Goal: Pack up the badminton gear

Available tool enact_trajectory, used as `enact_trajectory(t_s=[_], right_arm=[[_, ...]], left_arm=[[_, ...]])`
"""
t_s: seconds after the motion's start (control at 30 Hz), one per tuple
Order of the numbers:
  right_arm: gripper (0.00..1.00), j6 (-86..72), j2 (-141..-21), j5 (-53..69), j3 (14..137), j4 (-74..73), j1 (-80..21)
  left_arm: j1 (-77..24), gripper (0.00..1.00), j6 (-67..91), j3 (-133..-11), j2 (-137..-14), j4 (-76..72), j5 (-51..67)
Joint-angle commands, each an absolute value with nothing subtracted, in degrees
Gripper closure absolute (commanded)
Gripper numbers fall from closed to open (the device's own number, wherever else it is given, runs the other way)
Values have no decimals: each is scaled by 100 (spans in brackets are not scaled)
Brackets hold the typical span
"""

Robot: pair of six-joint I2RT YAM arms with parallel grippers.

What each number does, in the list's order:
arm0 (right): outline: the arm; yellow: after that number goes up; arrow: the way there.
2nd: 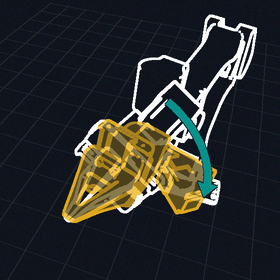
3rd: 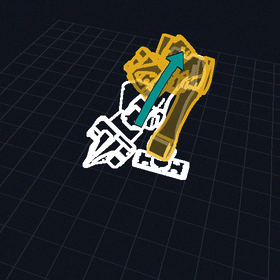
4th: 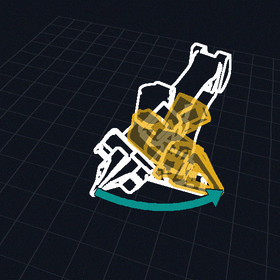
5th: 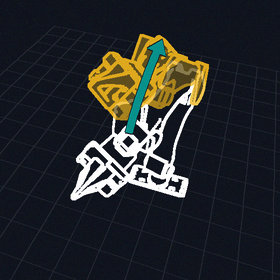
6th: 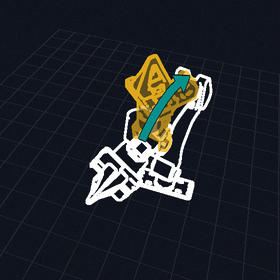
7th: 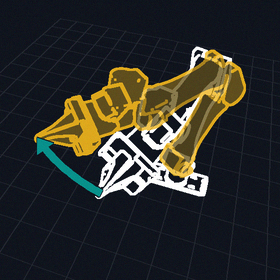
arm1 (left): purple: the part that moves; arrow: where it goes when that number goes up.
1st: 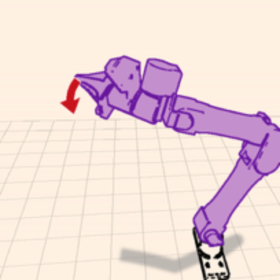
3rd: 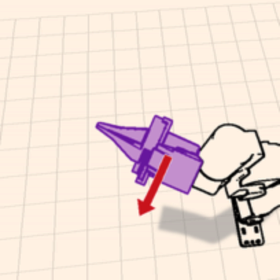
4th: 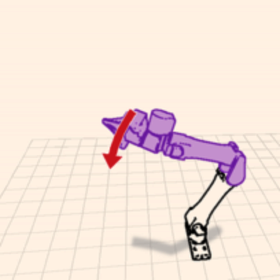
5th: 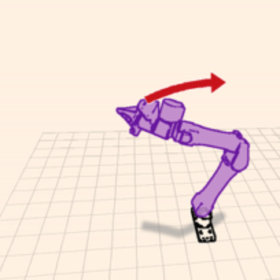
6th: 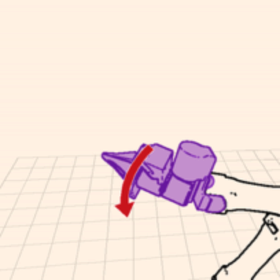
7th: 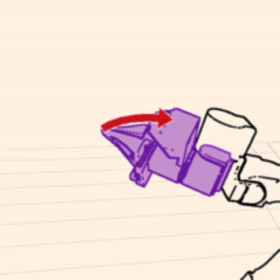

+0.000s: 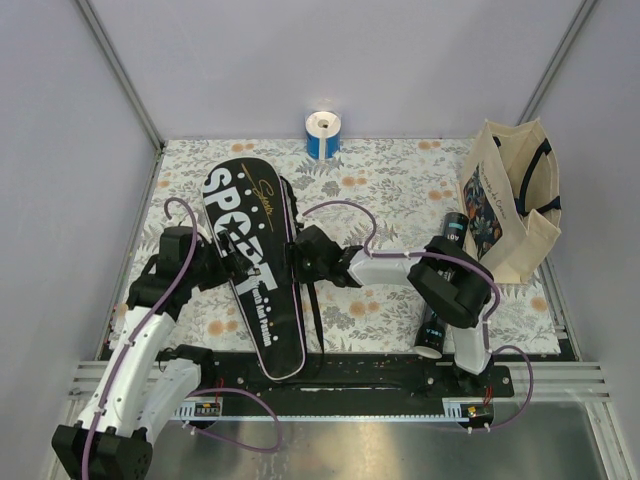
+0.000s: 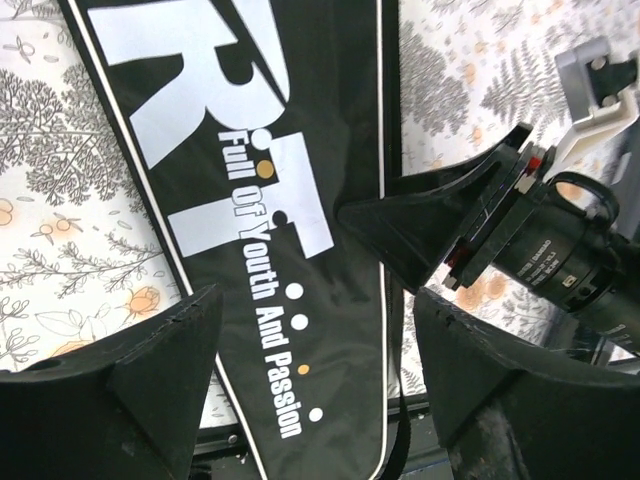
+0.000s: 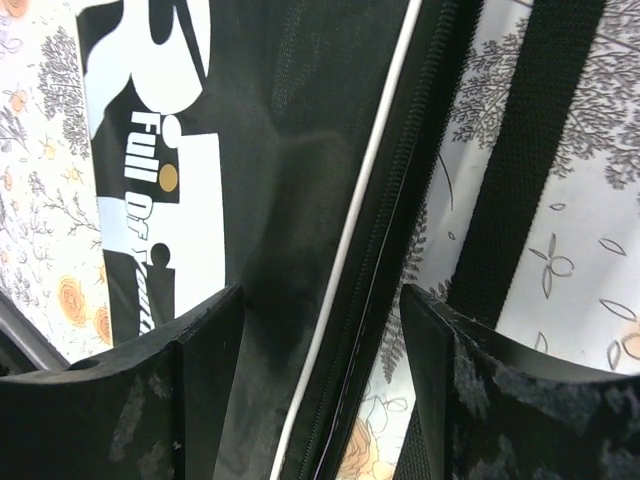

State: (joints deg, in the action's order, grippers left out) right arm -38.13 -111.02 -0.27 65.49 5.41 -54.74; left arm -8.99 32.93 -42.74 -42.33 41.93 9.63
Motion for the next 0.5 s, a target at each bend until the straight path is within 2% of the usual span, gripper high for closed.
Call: enact_trajectory(t_s=[0.0,0.07,0.17,0.23,0.37,0.47], right_arm=[[29,-3691,-11443,202,6899,343,-5449],[30,-3683,-11496,211,6908,299,-5449],[40,-3595,-11531,290,6978,220,-5449],[54,-3534,-11514,255,7005,159,-5432],[98,-3192,-11067,35,6882,141,-5379],[100,-2534,-10575,-254,7039,-252,-5370]], left_arm=[[-879,21,3023,-4474,-4403,4228,791],[-879,21,3032,-4465,-4403,4228,660],[-870,21,3032,-4482,-4403,4201,493],[-861,21,3041,-4491,-4395,4210,466],[-853,21,3155,-4517,-4333,4341,45],[-844,21,3252,-4518,-4245,4412,-316]])
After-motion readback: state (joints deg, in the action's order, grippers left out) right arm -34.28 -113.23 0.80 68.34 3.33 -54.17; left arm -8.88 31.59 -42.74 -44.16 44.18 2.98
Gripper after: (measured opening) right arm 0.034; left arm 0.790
